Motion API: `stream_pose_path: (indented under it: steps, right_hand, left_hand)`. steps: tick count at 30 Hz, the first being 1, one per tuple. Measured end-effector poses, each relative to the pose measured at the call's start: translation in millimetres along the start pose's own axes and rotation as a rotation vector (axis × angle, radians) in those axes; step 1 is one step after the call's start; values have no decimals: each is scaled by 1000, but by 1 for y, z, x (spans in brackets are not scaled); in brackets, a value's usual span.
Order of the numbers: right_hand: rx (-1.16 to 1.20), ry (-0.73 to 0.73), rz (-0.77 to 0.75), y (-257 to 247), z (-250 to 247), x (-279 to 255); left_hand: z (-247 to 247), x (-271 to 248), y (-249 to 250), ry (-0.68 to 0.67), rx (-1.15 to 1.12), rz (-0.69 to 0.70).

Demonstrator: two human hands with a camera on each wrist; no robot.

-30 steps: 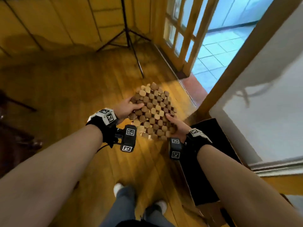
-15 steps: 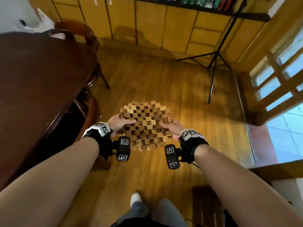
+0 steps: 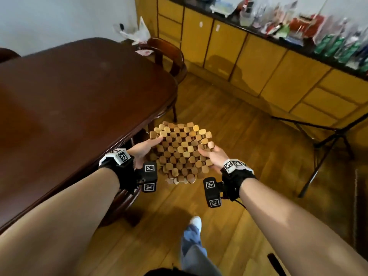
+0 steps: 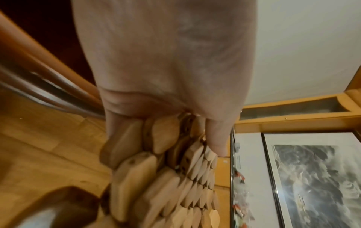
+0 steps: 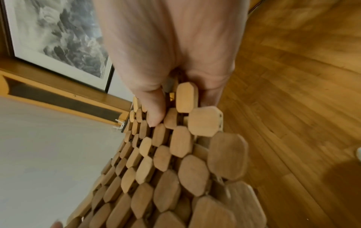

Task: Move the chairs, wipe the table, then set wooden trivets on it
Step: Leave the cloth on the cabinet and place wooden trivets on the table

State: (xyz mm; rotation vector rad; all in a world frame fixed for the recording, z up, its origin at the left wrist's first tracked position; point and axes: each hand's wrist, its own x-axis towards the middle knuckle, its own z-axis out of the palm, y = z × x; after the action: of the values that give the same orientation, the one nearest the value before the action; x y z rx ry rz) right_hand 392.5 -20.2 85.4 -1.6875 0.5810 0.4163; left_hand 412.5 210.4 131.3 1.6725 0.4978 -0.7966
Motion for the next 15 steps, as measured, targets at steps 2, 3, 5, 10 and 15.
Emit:
stream_pose_path:
  steps: [2, 3, 5, 10, 15]
  right_hand:
    - [-22, -46, 4, -26, -5, 39]
    - [-45, -78, 13, -41, -7, 59]
    - [-82, -125, 19, -65, -7, 87]
    - [-170, -267, -21, -128, 28, 152]
    - [-304, -392, -28, -161, 95, 208]
  left_hand:
    - [-4, 24, 21, -34, -100, 24]
    - [-7, 32, 31, -8, -159, 40]
    - [-12, 45, 46, 36, -254, 35]
    - [-31, 65, 74, 170, -411, 42]
    - [-81, 91, 71, 302, -533, 74]
